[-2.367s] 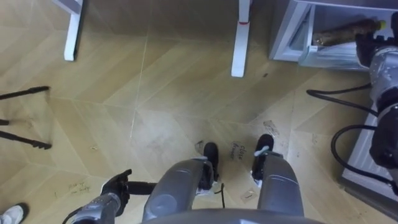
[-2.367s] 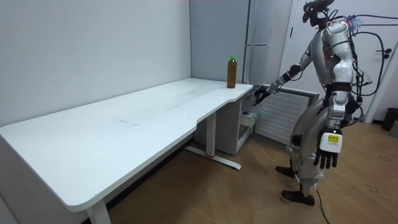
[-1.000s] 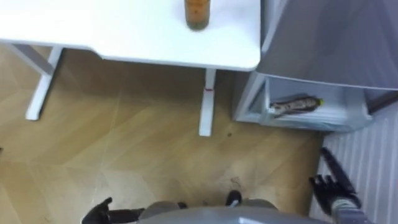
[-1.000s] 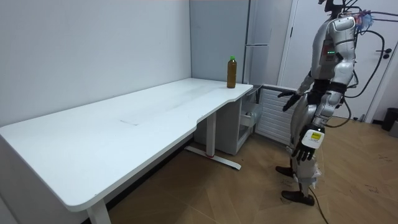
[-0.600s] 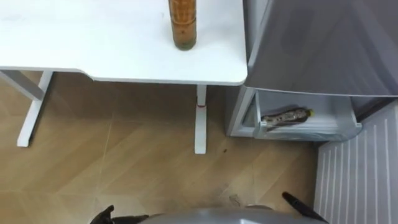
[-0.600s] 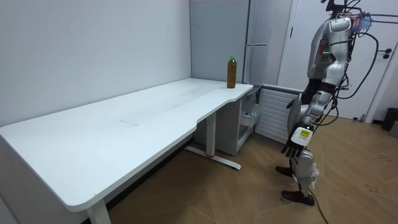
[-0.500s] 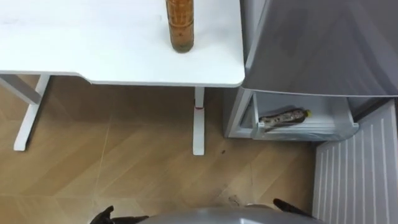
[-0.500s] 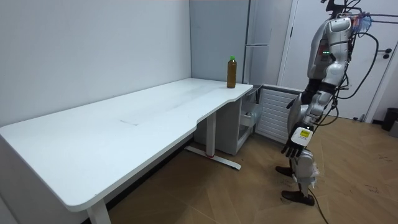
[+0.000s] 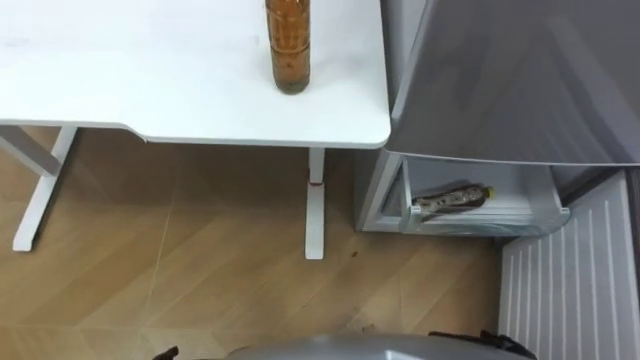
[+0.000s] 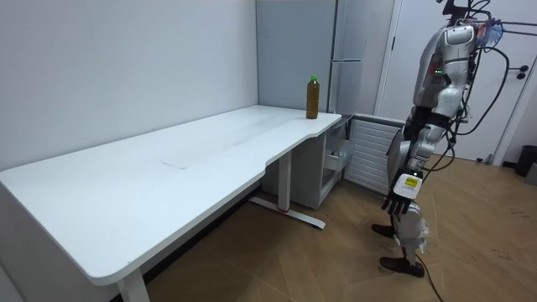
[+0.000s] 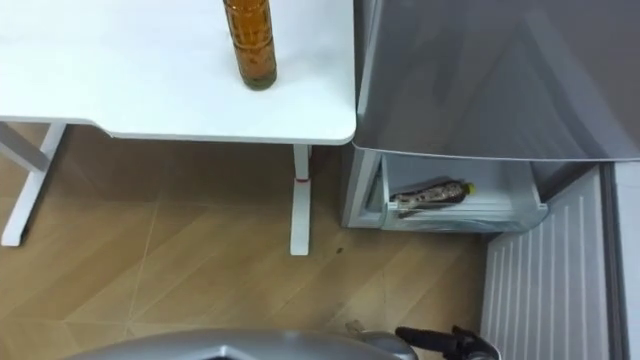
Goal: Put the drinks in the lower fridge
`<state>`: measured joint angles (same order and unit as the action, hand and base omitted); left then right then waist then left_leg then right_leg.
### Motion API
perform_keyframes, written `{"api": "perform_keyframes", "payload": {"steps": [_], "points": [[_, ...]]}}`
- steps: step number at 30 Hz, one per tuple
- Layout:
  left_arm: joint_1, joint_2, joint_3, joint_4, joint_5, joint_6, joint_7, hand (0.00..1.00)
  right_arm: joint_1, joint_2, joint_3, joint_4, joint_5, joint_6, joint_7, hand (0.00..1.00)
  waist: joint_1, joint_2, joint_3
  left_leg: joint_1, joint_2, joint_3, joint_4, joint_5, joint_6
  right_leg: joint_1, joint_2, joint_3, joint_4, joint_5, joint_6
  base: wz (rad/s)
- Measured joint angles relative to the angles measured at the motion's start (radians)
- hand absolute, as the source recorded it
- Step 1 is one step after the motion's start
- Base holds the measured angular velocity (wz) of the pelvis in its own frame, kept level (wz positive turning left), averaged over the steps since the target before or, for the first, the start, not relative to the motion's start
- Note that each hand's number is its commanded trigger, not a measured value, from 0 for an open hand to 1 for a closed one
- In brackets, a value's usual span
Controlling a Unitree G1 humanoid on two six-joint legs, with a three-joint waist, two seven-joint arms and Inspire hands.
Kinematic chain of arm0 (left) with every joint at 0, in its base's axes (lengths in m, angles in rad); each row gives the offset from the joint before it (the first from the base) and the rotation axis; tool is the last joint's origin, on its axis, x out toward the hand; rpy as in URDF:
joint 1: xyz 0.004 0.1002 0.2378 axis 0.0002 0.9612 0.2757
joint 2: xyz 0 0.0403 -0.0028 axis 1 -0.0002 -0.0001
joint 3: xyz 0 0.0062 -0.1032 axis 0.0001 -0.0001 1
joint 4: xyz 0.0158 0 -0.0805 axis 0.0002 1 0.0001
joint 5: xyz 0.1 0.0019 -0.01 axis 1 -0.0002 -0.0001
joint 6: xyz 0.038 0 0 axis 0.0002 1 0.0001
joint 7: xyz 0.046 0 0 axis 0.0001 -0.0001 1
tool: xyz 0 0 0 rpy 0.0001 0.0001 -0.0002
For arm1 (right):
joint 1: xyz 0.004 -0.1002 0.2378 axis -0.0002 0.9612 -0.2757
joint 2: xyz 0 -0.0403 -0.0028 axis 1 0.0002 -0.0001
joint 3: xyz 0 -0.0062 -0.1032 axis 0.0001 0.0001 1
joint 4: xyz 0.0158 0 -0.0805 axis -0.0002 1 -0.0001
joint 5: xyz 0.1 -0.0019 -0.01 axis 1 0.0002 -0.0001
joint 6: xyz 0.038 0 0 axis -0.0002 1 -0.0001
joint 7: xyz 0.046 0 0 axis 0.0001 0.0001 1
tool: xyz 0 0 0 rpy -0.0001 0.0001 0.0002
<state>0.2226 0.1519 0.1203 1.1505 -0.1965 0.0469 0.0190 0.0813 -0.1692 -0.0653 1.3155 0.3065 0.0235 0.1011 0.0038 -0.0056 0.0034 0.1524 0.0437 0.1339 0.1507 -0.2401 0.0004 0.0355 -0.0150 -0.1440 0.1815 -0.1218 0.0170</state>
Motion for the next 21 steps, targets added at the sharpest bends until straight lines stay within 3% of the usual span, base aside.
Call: {"api": "perform_keyframes", "payload": {"steps": [4,7,10,13,19,21], "points": [[0.001,-0.015,0.036,-0.005,-0.027,0.000,0.029,0.00,0.001,0.002,-0.001,0.001,-0.004,0.000,-0.014,0.00,0.000,0.000,-0.0004,0.000,0.000,-0.005,0.000,0.000,0.000,0.005,-0.001,-0.006,-0.005,0.000,0.000,0.04],[0.001,-0.021,0.073,-0.005,-0.135,0.000,0.058,0.00,0.002,0.003,-0.009,0.002,-0.004,0.000,-0.028,0.00,-0.001,-0.001,-0.0006,0.004,0.000,-0.018,0.004,-0.003,0.001,0.019,-0.003,-0.020,-0.011,-0.001,0.001,0.13],[0.002,-0.022,0.125,-0.008,-0.213,-0.004,0.099,0.00,0.012,0.004,-0.016,0.001,-0.004,0.001,-0.036,0.00,0.006,0.000,-0.0002,0.015,0.000,-0.026,0.002,-0.005,0.000,0.033,-0.003,-0.026,-0.011,-0.007,0.002,0.08],[-0.003,-0.026,0.225,-0.034,-0.328,-0.003,0.159,0.00,0.030,0.009,-0.038,-0.006,-0.005,0.001,-0.044,0.00,0.011,0.007,-0.0049,0.016,0.001,-0.033,0.003,-0.008,-0.001,0.036,-0.002,-0.029,-0.012,-0.010,0.002,0.01],[-0.003,-0.032,0.335,-0.213,-0.661,-0.017,0.340,0.00,0.047,0.011,-0.053,-0.030,-0.035,0.018,-0.085,0.00,0.034,0.011,-0.0057,0.015,0.001,-0.035,0.004,-0.008,-0.001,0.035,-0.003,-0.033,-0.009,-0.010,0.002,0.01],[-0.006,-0.031,0.348,-0.304,-0.741,-0.057,0.424,0.00,0.060,0.016,-0.056,-0.054,-0.050,0.020,-0.105,0.00,0.034,0.012,-0.0063,0.016,0.001,-0.041,0.004,-0.008,-0.001,0.035,-0.004,-0.037,-0.008,-0.011,0.001,0.04]]}}
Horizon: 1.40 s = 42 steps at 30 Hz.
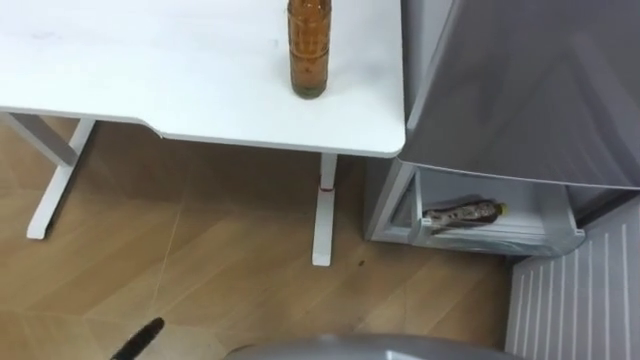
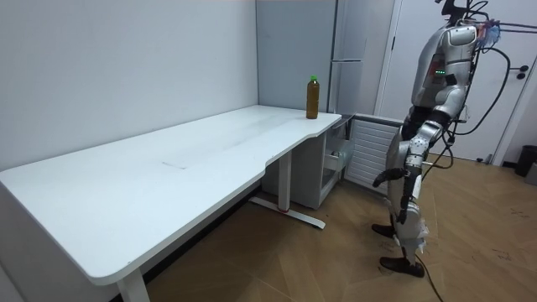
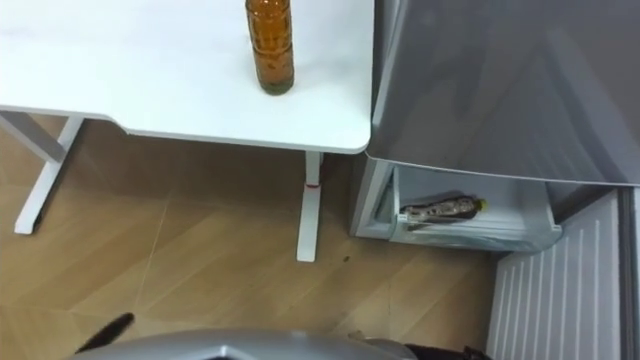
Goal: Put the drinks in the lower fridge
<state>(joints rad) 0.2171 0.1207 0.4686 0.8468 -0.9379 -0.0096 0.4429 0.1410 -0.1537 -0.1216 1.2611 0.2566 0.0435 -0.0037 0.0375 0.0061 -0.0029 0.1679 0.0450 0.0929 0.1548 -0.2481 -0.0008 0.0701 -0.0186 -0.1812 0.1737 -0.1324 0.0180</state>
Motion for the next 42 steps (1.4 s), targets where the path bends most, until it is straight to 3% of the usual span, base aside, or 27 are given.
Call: {"api": "perform_keyframes", "payload": {"steps": [9,12,17,21,25,28,30,33,38,42], "points": [[-0.006,0.006,0.000,-0.326,-0.254,-0.170,0.314,0.00,0.005,0.000,0.011,-0.018,-0.079,0.000,-0.033,0.00,0.003,0.004,-0.0032,-0.006,-0.005,0.004,-0.002,0.000,0.000,-0.035,-0.007,0.005,0.039,-0.016,0.000,-0.02],[-0.013,0.011,0.000,-0.400,-0.246,-0.220,0.395,0.00,0.013,-0.001,0.012,-0.035,-0.110,-0.002,-0.039,0.00,0.014,0.005,-0.0049,-0.006,-0.005,0.006,-0.002,0.000,0.000,-0.034,-0.008,0.007,0.051,-0.022,-0.002,-0.02],[-0.008,0.029,0.003,-0.519,-0.226,-0.267,0.495,0.00,0.039,-0.001,0.012,-0.073,-0.201,-0.009,-0.037,0.00,0.029,0.006,-0.0051,0.001,-0.007,0.003,-0.002,0.000,0.000,-0.034,-0.011,0.007,0.066,-0.034,-0.001,0.01],[-0.005,0.051,0.003,-0.607,-0.129,-0.307,0.552,0.00,0.046,-0.001,0.013,-0.082,-0.258,-0.019,-0.037,0.00,0.027,0.006,-0.0042,-0.001,-0.009,0.000,-0.002,0.000,0.000,-0.044,-0.014,0.006,0.071,-0.040,-0.001,0.00],[0.020,0.052,0.003,-0.772,0.055,-0.311,0.558,0.00,0.068,0.001,0.013,-0.094,-0.265,-0.022,-0.036,0.00,0.040,0.007,-0.0045,-0.004,-0.009,0.002,-0.003,0.000,0.000,-0.050,-0.013,0.007,0.074,-0.040,-0.001,0.00],[0.021,0.069,0.001,-0.890,0.183,-0.311,0.545,0.00,0.077,0.000,0.013,-0.081,-0.266,-0.021,-0.036,0.00,0.046,0.009,-0.0048,-0.004,-0.008,-0.002,-0.002,0.000,0.000,-0.041,-0.013,0.004,0.068,-0.040,-0.001,0.04],[0.019,0.090,0.001,-0.948,0.297,-0.301,0.516,0.00,0.078,0.001,-0.001,-0.081,-0.291,-0.021,-0.026,0.00,0.039,0.013,-0.0039,-0.003,-0.008,-0.012,-0.002,0.000,0.000,-0.034,-0.013,-0.003,0.064,-0.040,-0.001,0.09],[0.012,0.096,0.001,-1.043,0.388,-0.288,0.454,0.00,0.078,-0.001,-0.001,-0.080,-0.306,-0.021,-0.004,0.00,0.036,0.021,-0.0028,-0.005,-0.007,-0.016,-0.003,0.000,-0.001,-0.031,-0.013,-0.008,0.064,-0.040,-0.001,0.04],[-0.007,0.097,0.001,-1.128,0.513,-0.268,0.362,0.00,0.056,-0.018,-0.014,-0.044,-0.307,-0.025,0.006,0.00,0.010,0.035,0.0064,-0.007,-0.007,-0.019,0.005,0.000,-0.001,-0.029,-0.015,-0.014,0.065,-0.040,-0.002,0.03],[-0.011,0.106,-0.015,-1.162,0.617,-0.257,0.269,0.00,0.033,-0.018,-0.021,-0.011,-0.306,-0.031,0.018,0.00,-0.029,0.036,0.0081,-0.021,-0.007,-0.033,0.013,-0.001,-0.002,-0.028,-0.015,-0.020,0.058,-0.041,-0.002,0.09]]}}
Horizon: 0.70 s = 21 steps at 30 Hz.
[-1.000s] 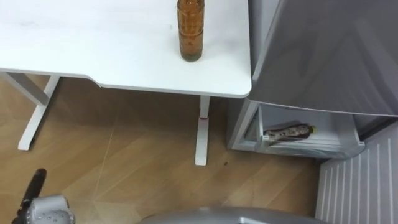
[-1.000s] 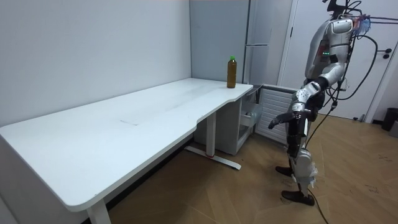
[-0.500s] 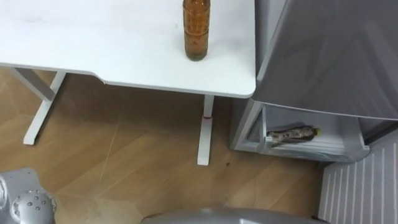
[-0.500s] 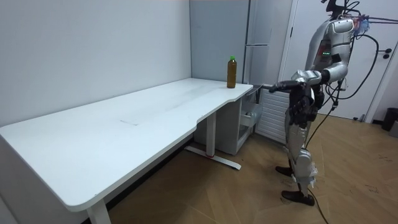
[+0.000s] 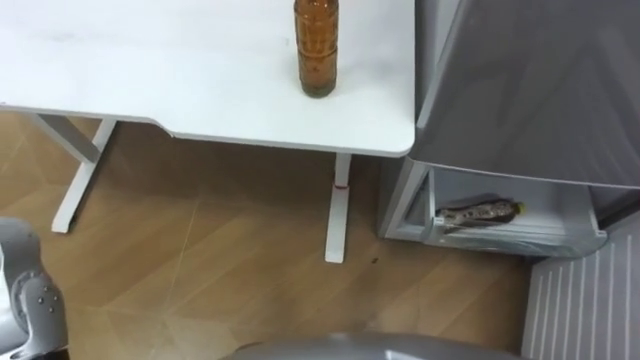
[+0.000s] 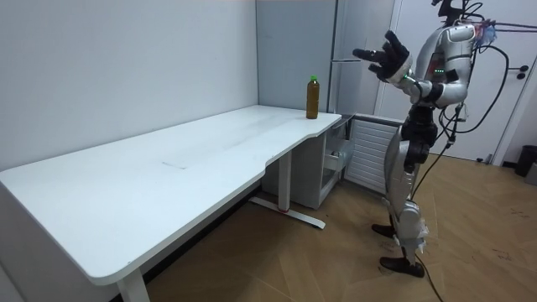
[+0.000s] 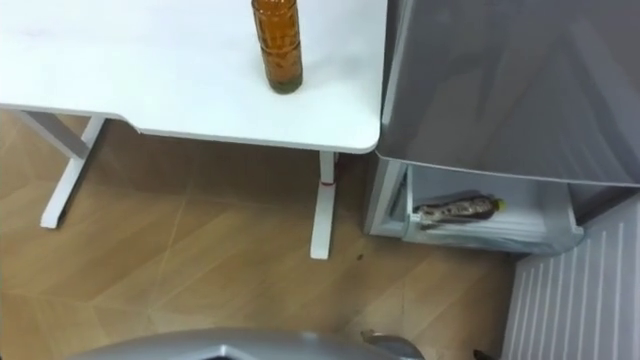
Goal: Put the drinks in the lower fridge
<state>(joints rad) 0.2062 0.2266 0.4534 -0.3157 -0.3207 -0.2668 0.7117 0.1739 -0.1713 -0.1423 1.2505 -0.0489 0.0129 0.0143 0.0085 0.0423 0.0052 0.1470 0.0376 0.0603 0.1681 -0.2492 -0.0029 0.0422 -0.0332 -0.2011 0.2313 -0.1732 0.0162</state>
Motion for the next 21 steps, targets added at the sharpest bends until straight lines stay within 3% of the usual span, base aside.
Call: {"api": "perform_keyframes", "payload": {"steps": [7,14,21], "points": [[-0.042,0.033,-0.095,-0.082,0.053,0.008,-0.231,0.00,-0.027,-0.005,0.002,0.032,0.001,-0.013,0.032,0.00,-0.013,-0.003,0.0022,0.001,-0.002,-0.011,-0.001,0.000,0.000,0.008,0.001,0.000,-0.010,-0.001,0.002,0.03],[-0.102,0.064,-0.153,-0.084,0.064,0.074,-0.419,0.00,-0.061,-0.014,0.003,0.061,0.002,-0.013,0.033,0.00,-0.027,-0.003,0.0105,0.001,-0.002,-0.008,0.000,0.000,0.000,0.007,0.000,-0.002,-0.015,-0.002,0.003,0.00],[-0.108,0.064,-0.183,-0.084,0.070,0.136,-0.569,0.00,-0.076,-0.021,0.002,0.079,-0.005,-0.012,0.032,0.00,-0.043,0.004,0.0089,0.001,-0.002,-0.004,0.000,0.001,0.000,0.006,0.001,0.001,-0.013,-0.003,0.003,-0.02]]}}
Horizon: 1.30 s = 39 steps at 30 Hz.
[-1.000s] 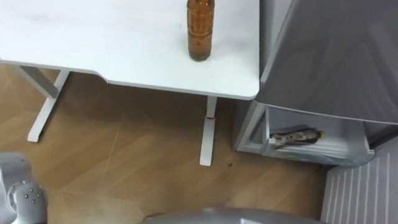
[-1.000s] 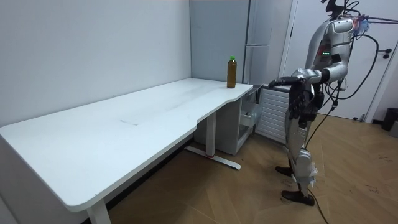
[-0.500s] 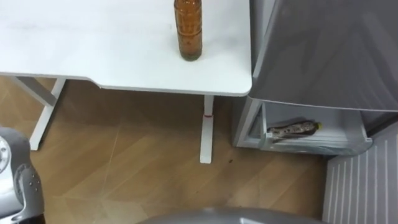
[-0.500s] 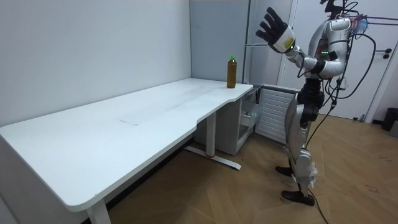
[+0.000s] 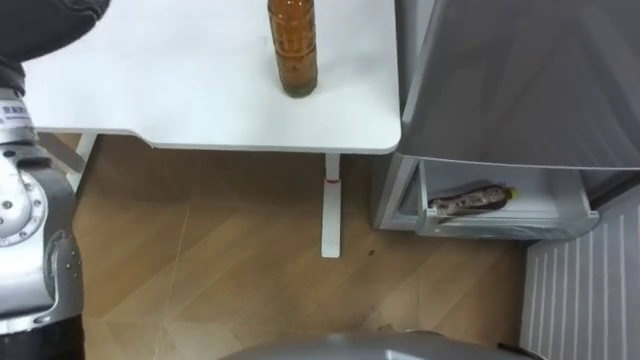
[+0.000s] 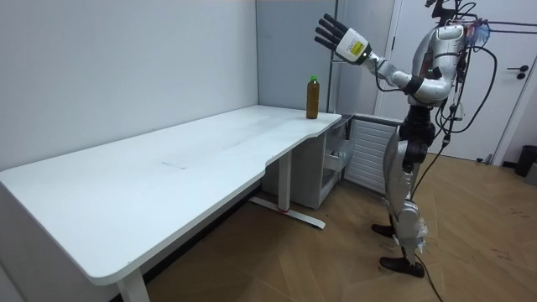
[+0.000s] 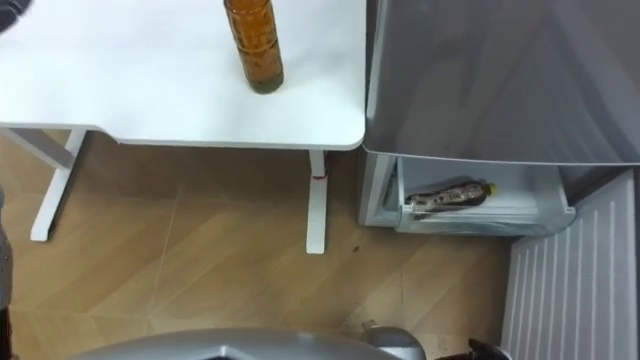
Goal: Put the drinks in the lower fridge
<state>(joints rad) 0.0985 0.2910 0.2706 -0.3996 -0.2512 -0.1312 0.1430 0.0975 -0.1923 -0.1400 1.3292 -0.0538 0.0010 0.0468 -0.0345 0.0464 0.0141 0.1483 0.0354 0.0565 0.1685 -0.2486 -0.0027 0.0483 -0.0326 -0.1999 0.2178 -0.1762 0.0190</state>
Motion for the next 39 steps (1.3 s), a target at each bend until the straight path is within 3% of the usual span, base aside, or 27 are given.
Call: {"api": "perform_keyframes", "payload": {"steps": [4,8,15,25,30,35,39], "points": [[0.003,0.000,-0.001,0.006,-0.008,0.025,-0.048,0.00,-0.004,0.000,-0.001,0.000,0.005,0.001,0.000,0.00,-0.007,0.000,-0.0042,-0.013,0.000,0.004,0.001,0.000,0.000,-0.014,0.000,0.002,0.003,0.000,0.000,0.01],[0.009,-0.006,-0.001,0.011,-0.008,0.071,-0.112,0.00,-0.005,0.000,-0.002,0.000,0.004,0.010,0.001,0.00,-0.011,-0.002,-0.0104,-0.014,0.000,-0.001,0.004,0.000,0.000,-0.013,0.001,0.002,0.003,0.000,0.000,0.01],[0.025,-0.015,-0.005,0.062,-0.008,0.130,-0.185,0.00,-0.008,-0.003,-0.002,0.002,0.007,0.024,0.021,0.00,-0.012,-0.002,-0.0108,-0.014,0.000,0.001,0.009,0.000,0.000,-0.012,0.001,0.004,0.004,0.001,-0.001,0.00],[0.029,-0.048,-0.018,0.086,-0.018,0.156,-0.244,0.00,-0.008,-0.008,-0.002,0.002,0.005,0.044,0.044,0.00,-0.013,-0.006,-0.0073,-0.013,0.001,0.010,0.011,0.000,0.000,-0.012,0.001,0.010,0.006,0.000,-0.001,-0.01],[0.029,-0.078,-0.040,0.139,-0.037,0.175,-0.264,0.00,-0.007,-0.008,-0.001,0.000,0.006,0.059,0.060,0.00,-0.017,-0.012,-0.0036,-0.015,0.001,0.012,0.011,0.000,0.000,-0.014,0.002,0.012,0.003,0.000,-0.001,0.00],[0.020,-0.079,-0.083,0.255,-0.073,0.178,-0.263,0.00,-0.005,-0.005,0.001,-0.012,0.011,0.065,0.041,0.00,-0.021,-0.009,-0.0045,-0.012,0.003,0.025,0.014,0.000,0.000,-0.014,0.006,0.030,0.003,0.001,-0.003,-0.08],[0.009,-0.079,-0.102,0.314,-0.094,0.212,-0.267,0.00,0.000,-0.005,0.001,-0.011,0.004,0.067,0.030,0.00,-0.038,-0.007,-0.0041,-0.009,0.005,0.039,0.014,0.000,0.000,-0.016,0.008,0.034,0.004,0.001,-0.003,-0.07]]}}
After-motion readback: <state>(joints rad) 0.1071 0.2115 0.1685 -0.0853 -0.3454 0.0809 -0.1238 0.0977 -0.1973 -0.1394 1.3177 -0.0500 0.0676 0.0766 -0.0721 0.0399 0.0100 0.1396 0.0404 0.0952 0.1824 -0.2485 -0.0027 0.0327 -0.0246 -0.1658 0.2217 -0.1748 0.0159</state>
